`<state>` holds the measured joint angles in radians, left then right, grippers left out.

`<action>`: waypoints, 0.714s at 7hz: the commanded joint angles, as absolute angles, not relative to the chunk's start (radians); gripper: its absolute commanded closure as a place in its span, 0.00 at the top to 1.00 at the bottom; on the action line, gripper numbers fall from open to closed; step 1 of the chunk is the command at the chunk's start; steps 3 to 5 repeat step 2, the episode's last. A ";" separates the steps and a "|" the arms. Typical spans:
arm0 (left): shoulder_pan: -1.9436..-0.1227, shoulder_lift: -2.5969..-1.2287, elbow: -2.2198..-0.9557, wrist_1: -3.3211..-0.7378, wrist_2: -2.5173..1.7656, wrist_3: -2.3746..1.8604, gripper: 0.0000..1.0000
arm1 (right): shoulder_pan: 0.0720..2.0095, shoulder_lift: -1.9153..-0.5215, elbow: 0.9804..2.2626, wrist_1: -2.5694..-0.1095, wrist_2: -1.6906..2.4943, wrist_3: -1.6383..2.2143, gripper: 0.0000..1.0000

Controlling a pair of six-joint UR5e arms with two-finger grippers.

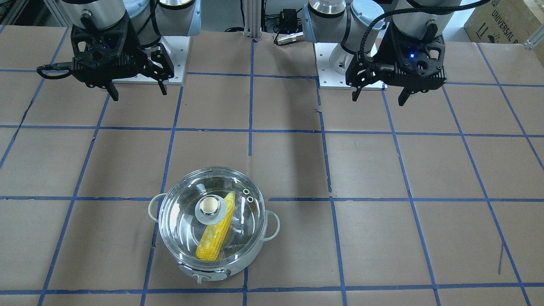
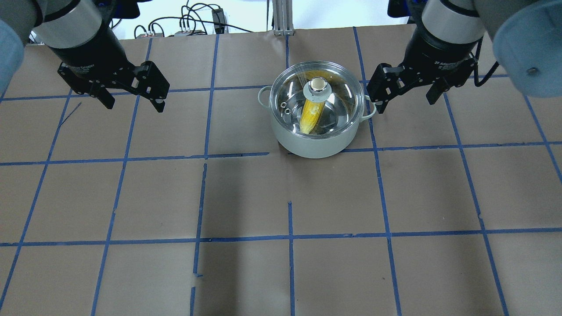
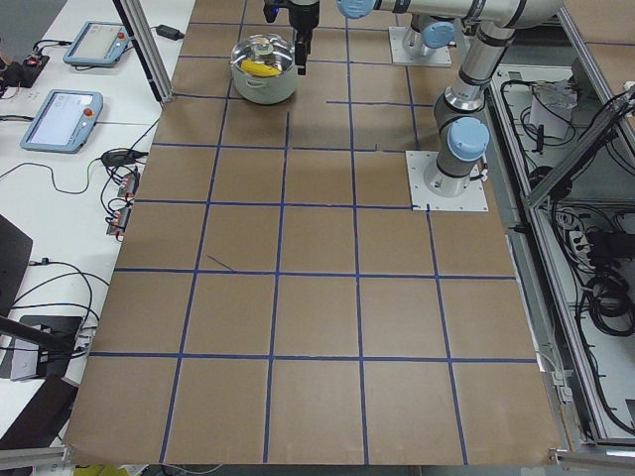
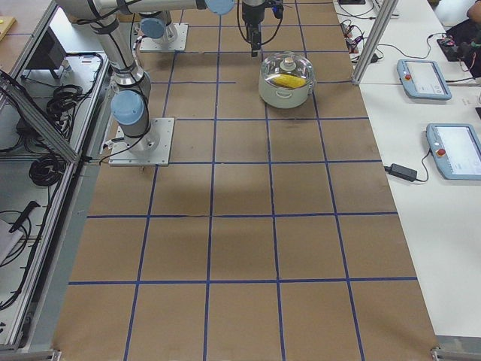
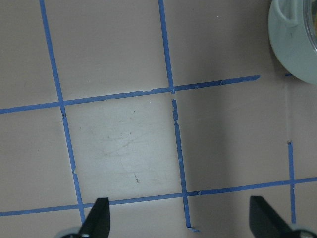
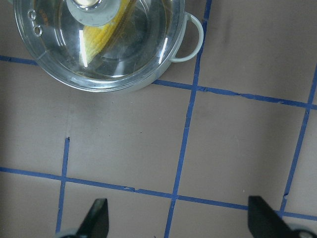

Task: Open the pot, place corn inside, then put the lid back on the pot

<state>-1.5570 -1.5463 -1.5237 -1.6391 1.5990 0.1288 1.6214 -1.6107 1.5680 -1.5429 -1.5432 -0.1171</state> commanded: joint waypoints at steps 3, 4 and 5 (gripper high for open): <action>-1.557 -1.555 -1.500 -1.695 1.655 0.127 1.00 | 1.621 -1.611 1.568 -1.545 -1.543 -0.118 0.99; -1.557 -1.555 -1.500 -1.695 1.655 0.127 1.00 | 1.621 -1.611 1.568 -1.545 -1.543 -0.118 0.99; -1.557 -1.555 -1.500 -1.695 1.655 0.127 1.00 | 1.621 -1.611 1.568 -1.545 -1.543 -0.118 0.99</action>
